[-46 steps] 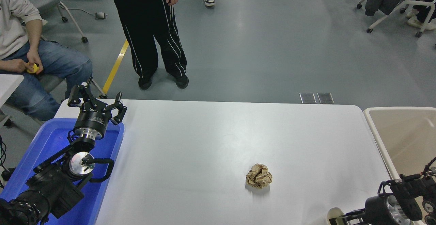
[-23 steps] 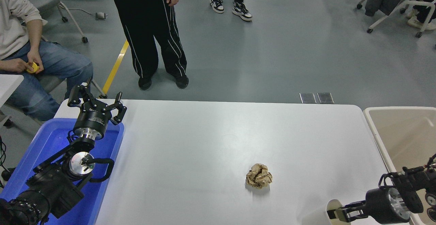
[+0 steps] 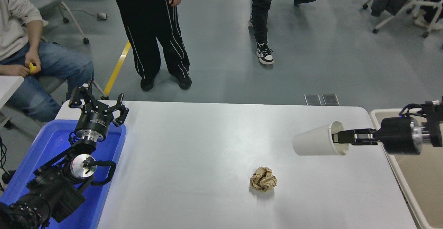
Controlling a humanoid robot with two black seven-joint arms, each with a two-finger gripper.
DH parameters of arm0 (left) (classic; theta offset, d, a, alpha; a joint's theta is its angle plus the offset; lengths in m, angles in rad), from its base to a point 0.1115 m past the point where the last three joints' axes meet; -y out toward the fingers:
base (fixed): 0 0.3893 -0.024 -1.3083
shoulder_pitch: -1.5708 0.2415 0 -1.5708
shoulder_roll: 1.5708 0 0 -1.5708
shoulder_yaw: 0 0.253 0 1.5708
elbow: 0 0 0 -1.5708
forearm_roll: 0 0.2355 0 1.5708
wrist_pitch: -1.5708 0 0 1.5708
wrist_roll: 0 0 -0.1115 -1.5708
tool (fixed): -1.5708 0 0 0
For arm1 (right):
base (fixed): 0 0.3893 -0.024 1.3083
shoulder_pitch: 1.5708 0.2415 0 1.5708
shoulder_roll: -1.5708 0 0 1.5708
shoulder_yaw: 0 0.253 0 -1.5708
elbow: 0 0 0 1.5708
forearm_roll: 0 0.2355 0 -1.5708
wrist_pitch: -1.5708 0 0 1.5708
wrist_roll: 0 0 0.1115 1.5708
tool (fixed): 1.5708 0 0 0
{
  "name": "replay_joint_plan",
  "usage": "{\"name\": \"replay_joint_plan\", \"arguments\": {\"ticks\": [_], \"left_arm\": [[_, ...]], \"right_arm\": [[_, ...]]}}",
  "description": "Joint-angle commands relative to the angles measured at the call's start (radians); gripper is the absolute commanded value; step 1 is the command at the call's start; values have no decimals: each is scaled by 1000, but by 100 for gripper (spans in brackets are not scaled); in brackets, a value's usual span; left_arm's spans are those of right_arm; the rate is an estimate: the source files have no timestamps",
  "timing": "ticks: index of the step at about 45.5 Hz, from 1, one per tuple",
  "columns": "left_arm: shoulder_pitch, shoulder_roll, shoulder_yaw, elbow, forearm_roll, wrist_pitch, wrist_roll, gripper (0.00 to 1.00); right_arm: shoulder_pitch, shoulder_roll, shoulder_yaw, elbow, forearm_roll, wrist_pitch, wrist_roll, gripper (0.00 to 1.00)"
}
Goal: Dispose of the paper cup in the dustbin
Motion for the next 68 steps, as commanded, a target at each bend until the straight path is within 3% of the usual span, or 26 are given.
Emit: {"name": "replay_joint_plan", "arguments": {"ticks": [1,20,28,36,53,60,68], "left_arm": [[1,0,0,0,0,-1,-1,100],[0,0,0,0,0,1,1,100],[1,0,0,0,0,-1,-1,100],[0,0,0,0,0,-1,1,100],[0,0,0,0,0,-1,1,100],[0,0,0,0,0,-1,-1,100],[0,0,0,0,0,-1,-1,100]], "right_arm": [[34,-71,167,-3,41,144,3,0],[16,-70,164,-48,43,140,3,0],[1,-56,164,-187,55,131,1,0],[-72,13,153,-517,170,130,0,0],[-377,398,149,-1474,343,130,-19,0],[-475,486,153,-1635,354,76,-98,0],[-555,493,161,-1642,420,-50,-351,0]]}}
